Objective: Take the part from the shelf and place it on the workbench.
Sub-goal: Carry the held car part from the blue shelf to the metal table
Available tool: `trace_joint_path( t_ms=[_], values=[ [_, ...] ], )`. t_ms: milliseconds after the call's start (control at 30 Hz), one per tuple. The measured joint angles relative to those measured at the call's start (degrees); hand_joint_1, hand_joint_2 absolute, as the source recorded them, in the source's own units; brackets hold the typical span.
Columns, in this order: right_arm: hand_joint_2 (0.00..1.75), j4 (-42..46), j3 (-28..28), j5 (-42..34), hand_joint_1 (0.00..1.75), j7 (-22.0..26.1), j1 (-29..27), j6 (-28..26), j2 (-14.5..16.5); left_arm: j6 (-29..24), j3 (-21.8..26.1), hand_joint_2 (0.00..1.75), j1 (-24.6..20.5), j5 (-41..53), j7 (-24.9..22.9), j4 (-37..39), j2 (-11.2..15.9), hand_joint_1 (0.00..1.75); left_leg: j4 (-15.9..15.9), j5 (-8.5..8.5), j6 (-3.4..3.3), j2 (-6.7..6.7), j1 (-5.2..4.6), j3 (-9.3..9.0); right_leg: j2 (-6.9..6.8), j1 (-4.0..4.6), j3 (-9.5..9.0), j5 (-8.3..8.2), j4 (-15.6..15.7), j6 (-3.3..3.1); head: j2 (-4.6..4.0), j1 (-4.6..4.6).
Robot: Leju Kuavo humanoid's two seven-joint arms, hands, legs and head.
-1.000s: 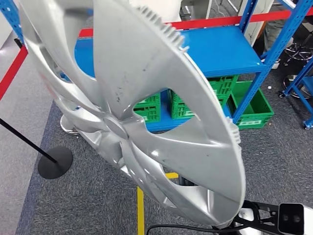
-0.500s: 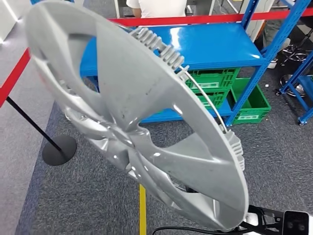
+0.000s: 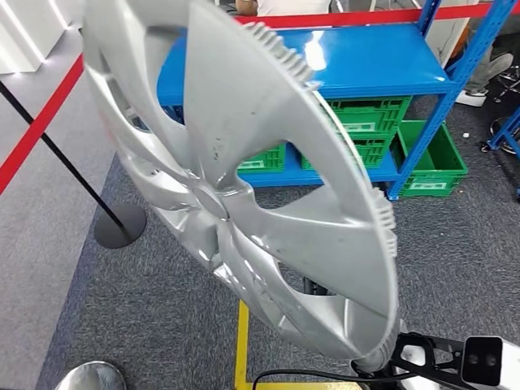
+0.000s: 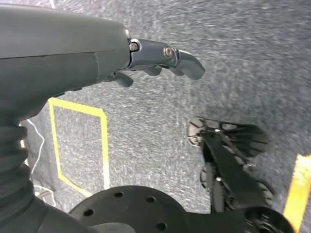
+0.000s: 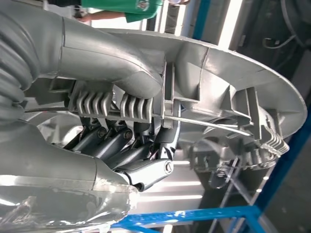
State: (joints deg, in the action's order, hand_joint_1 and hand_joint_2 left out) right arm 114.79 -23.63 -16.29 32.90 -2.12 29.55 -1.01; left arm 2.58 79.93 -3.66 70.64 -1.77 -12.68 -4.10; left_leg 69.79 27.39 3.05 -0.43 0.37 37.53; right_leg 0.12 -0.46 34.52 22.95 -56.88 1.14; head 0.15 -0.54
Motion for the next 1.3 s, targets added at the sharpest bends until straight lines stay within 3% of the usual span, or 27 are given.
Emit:
trace_joint_path(
  t_ms=[33, 100, 167, 233, 267, 300, 367, 400, 433, 467, 500, 567, 633, 667, 733, 767, 833, 900, 933, 967, 1000, 1067, 1133, 1167, 1233, 1267, 1300],
  values=[
    [1.75, 0.01, 0.0, 0.37, 1.75, -0.06, 0.0, -0.24, 0.0, 0.0, -0.01, 1.75, -0.05, 0.0, 0.01, 0.0, 0.06, 0.0, -3.33, -0.91, -0.17, 0.9, -0.09, -2.85, -0.35, 0.06, 0.59, -0.39, -0.13, 0.11, 0.0, 0.04],
    [1.75, 0.14, 0.02, 1.17, 1.75, 0.05, 0.02, -0.77, -0.01, 0.0, -0.03, 1.75, -0.55, 0.0, 0.08, -0.02, 0.18, 0.0, -11.13, -0.37, -0.79, 2.61, -0.48, -8.28, -1.27, 0.21, 1.39, -1.21, -0.45, 0.59, 0.0, 0.18],
    [1.75, 0.28, 0.03, 1.63, 1.75, 0.17, 0.07, -1.13, -0.02, -0.01, -0.04, 1.75, -0.99, 0.0, 0.16, -0.04, 0.28, 0.0, -14.83, 0.58, -1.59, 2.61, -0.87, -9.93, -2.47, 0.22, 1.83, -2.11, -0.43, 1.2, 0.0, 0.27],
    [1.75, 0.32, 0.02, 1.53, 1.75, 0.13, 0.1, -1.33, -0.02, -0.02, -0.04, 1.75, -0.75, 0.01, 0.2, -0.04, 0.27, 0.0, -15.27, -0.22, -2.5, 1.98, -0.76, -9.26, -2.81, 0.12, 2.32, -2.24, -0.42, 1.85, 0.0, 0.34],
    [1.75, 0.32, 0.02, 1.3, 1.75, 0.06, 0.11, -1.41, -0.02, -0.01, -0.04, 1.75, -0.5, 0.01, 0.21, -0.04, 0.26, 0.0, -15.42, -0.77, -2.97, 1.86, -0.63, -8.89, -2.38, 0.08, 2.72, -1.17, -1.23, 2.14, 0.0, 0.31],
    [1.75, 0.33, 0.01, 1.02, 1.75, -0.06, 0.13, -1.53, -0.02, -0.01, -0.03, 1.75, -0.34, 0.01, 0.21, -0.04, 0.26, 0.0, -15.58, -1.38, -3.35, 1.81, -0.48, -8.4, -1.77, 0.03, 3.51, 1.04, -3.48, 2.41, 0.0, 0.26],
    [1.75, 0.33, -0.01, 0.64, 1.75, -0.28, 0.15, -1.82, -0.01, 0.01, -0.01, 1.75, -0.26, 0.0, 0.25, -0.04, 0.28, 0.0, -15.54, -2.43, -3.71, 1.65, -0.46, -7.21, -0.69, -0.04, 5.52, 6.63, -11.1, 2.79, 0.0, 0.08],
    [1.75, 0.33, -0.01, 0.62, 1.75, -0.37, 0.18, -2.08, -0.01, 0.02, 0.0, 1.75, -0.28, 0.01, 0.26, -0.04, 0.27, 0.0, -15.5, -2.97, -3.72, 1.57, -0.47, -6.57, -0.5, -0.06, 6.3, 8.52, -14.94, 2.94, 0.0, 0.03],
    [1.75, 0.33, -0.02, 0.77, 1.75, -0.45, 0.23, -2.44, 0.02, 0.02, 0.0, 1.75, -0.28, 0.03, 0.28, -0.04, 0.25, 0.0, -15.44, -3.48, -3.68, 1.52, -0.46, -5.96, -0.42, -0.06, 6.36, 8.98, -17.19, 3.03, 0.0, 0.02],
    [1.75, 0.33, -0.02, 1.0, 1.75, -0.55, 0.36, -2.87, 0.07, 0.03, 0.0, 1.75, -0.28, 0.07, 0.3, -0.04, 0.21, 0.0, -15.33, -3.99, -3.56, 1.5, -0.43, -5.29, -0.4, -0.08, 5.39, 8.12, -17.32, 3.08, 0.0, 0.0],
    [1.75, 0.33, -0.02, 1.25, 1.75, -0.67, 0.55, -3.33, 0.16, 0.04, -0.01, 1.75, -0.27, 0.12, 0.31, -0.04, 0.18, 0.0, -15.17, -4.45, -3.39, 1.48, -0.36, -4.61, -0.4, -0.13, 3.4, 6.49, -15.29, 3.12, 0.0, 0.0],
    [1.75, 0.4, -0.02, 1.58, 1.75, -0.88, 1.03, -3.93, 0.41, 0.07, -0.01, 1.75, -0.29, 0.2, 0.34, -0.06, 0.16, 0.0, -14.62, -5.3, -2.81, 1.38, -0.25, -3.21, -0.29, -0.2, -2.55, 4.62, -7.17, 3.32, 0.0, -0.01],
    [1.75, 0.55, -0.01, 1.65, 1.75, -0.95, 1.28, -4.19, 0.59, 0.09, -0.01, 1.75, -0.27, 0.21, 0.38, -0.09, 0.25, 0.0, -14.11, -6.11, -2.18, 1.24, -0.33, -2.29, 0.01, -0.12, -6.17, 5.35, -1.25, 3.12, 0.01, 0.01],
    [1.75, 0.61, 0.01, 1.77, 1.75, -0.89, 1.3, -4.33, 0.65, 0.09, -0.01, 1.75, -0.25, 0.22, 0.42, -0.11, 0.31, 0.0, -14.01, -6.58, -1.93, 1.19, -0.41, -1.99, 0.13, 0.01, -6.44, 5.72, -0.46, 2.8, 0.01, 0.05],
    [1.75, 0.78, 0.02, 2.4, 1.75, -0.37, 1.3, -4.68, 0.78, 0.08, -0.01, 1.75, -0.16, 0.23, 0.57, -0.13, 0.39, 0.0, -13.88, -7.12, -1.43, 1.14, -0.39, -1.39, 0.11, -0.02, -5.21, 5.11, -0.67, 1.77, 0.0, 0.13],
    [1.75, 0.97, 0.02, 2.84, 1.75, -0.01, 1.3, -4.85, 0.86, 0.07, -0.01, 1.75, -0.11, 0.24, 0.67, -0.13, 0.41, 0.0, -13.32, -6.24, -1.12, 1.12, -0.34, -0.88, 0.07, -0.04, -4.55, 4.62, -0.84, 1.11, 0.0, 0.2],
    [1.75, 1.76, 0.02, 3.73, 1.75, 0.69, 1.3, -5.13, 1.04, 0.03, -0.02, 1.75, -0.07, 0.26, 0.84, -0.12, 0.4, 0.0, -8.99, -1.43, -0.57, 1.08, -0.26, 0.82, 0.01, -0.08, -3.17, 3.41, -0.88, 0.01, 0.0, 0.37],
    [1.75, 2.63, 0.02, 4.66, 1.75, 1.07, 1.21, -5.48, 1.13, 0.01, -0.02, 1.75, -0.1, 0.25, 0.92, -0.13, 0.43, 0.0, -1.37, 3.83, -0.35, 1.06, -0.26, 2.84, 0.0, 0.1, -1.57, 2.16, -0.92, -0.4, 0.0, 0.52],
    [1.75, 2.99, 0.02, 5.21, 1.75, 1.24, 1.15, -5.75, 1.14, 0.01, -0.02, 1.75, -0.12, 0.25, 0.95, -0.13, 0.45, 0.0, 1.6, 4.8, -0.42, 1.06, -0.29, 3.25, -0.01, 0.22, -0.81, 1.57, -0.94, -0.45, 0.0, 0.54],
    [1.75, 3.37, 0.02, 5.82, 1.75, 1.47, 1.1, -6.1, 1.14, 0.02, -0.02, 1.75, -0.13, 0.24, 0.98, -0.13, 0.46, 0.0, 3.01, 4.47, -0.63, 1.06, -0.34, 2.86, -0.02, 0.37, -0.05, 0.97, -0.95, -0.47, 0.0, 0.56],
    [1.75, 3.78, 0.02, 6.4, 1.75, 1.72, 1.06, -6.48, 1.14, 0.02, -0.02, 1.75, -0.15, 0.24, 1.0, -0.13, 0.46, 0.0, 2.5, 3.2, -0.96, 1.05, -0.43, 1.55, -0.02, 0.55, 0.68, 0.36, -0.96, -0.49, 0.0, 0.56],
    [1.75, 4.63, 0.02, 7.18, 1.75, 2.09, 1.04, -7.03, 1.14, 0.02, -0.02, 1.75, -0.26, 0.24, 1.02, -0.13, 0.52, 0.0, -3.7, 0.81, -2.09, 1.04, -0.85, -3.83, 0.04, 0.87, 2.0, -0.87, -0.95, -0.5, 0.0, 0.56],
    [1.75, 5.32, 0.02, 7.44, 1.75, 2.15, 1.02, -7.21, 1.14, 0.02, -0.02, 1.75, -0.57, 0.24, 1.04, -0.13, 0.66, 0.0, -11.8, 1.23, -3.01, 1.03, -1.35, -9.45, -0.02, 1.13, 2.87, -2.03, -0.93, -0.32, 0.0, 0.59],
    [1.75, 5.54, 0.02, 7.51, 1.75, 2.15, 1.02, -7.24, 1.14, 0.02, -0.02, 1.75, -0.72, 0.24, 1.05, -0.13, 0.73, 0.0, -14.27, 1.74, -3.21, 0.99, -1.57, -10.86, -0.13, 1.12, 3.14, -2.66, -0.8, -0.12, 0.0, 0.64],
    [1.75, 5.73, 0.02, 7.57, 1.75, 2.17, 0.98, -7.28, 1.14, 0.02, -0.02, 1.75, -0.75, 0.24, 1.08, -0.13, 0.73, 0.0, -15.67, 1.19, -3.37, 0.91, -1.7, -10.67, -0.3, 1.02, 3.49, -3.98, -0.27, 0.44, 0.0, 0.72],
    [1.75, 5.75, 0.02, 7.56, 1.75, 2.18, 0.94, -7.28, 1.14, 0.02, -0.02, 1.75, -0.66, 0.24, 1.09, -0.13, 0.67, 0.0, -15.8, 0.48, -3.59, 0.91, -1.64, -10.18, -0.26, 0.96, 3.8, -3.79, -0.25, 0.79, 0.0, 0.74],
    [1.75, 5.78, 0.02, 7.57, 1.75, 2.2, 0.88, -7.28, 1.14, 0.02, -0.02, 1.75, -0.57, 0.24, 1.09, -0.13, 0.63, 0.0, -15.95, -0.27, -3.85, 0.96, -1.5, -9.61, -0.2, 0.95, 4.38, -2.32, -1.17, 1.15, 0.0, 0.68]
  ],
)
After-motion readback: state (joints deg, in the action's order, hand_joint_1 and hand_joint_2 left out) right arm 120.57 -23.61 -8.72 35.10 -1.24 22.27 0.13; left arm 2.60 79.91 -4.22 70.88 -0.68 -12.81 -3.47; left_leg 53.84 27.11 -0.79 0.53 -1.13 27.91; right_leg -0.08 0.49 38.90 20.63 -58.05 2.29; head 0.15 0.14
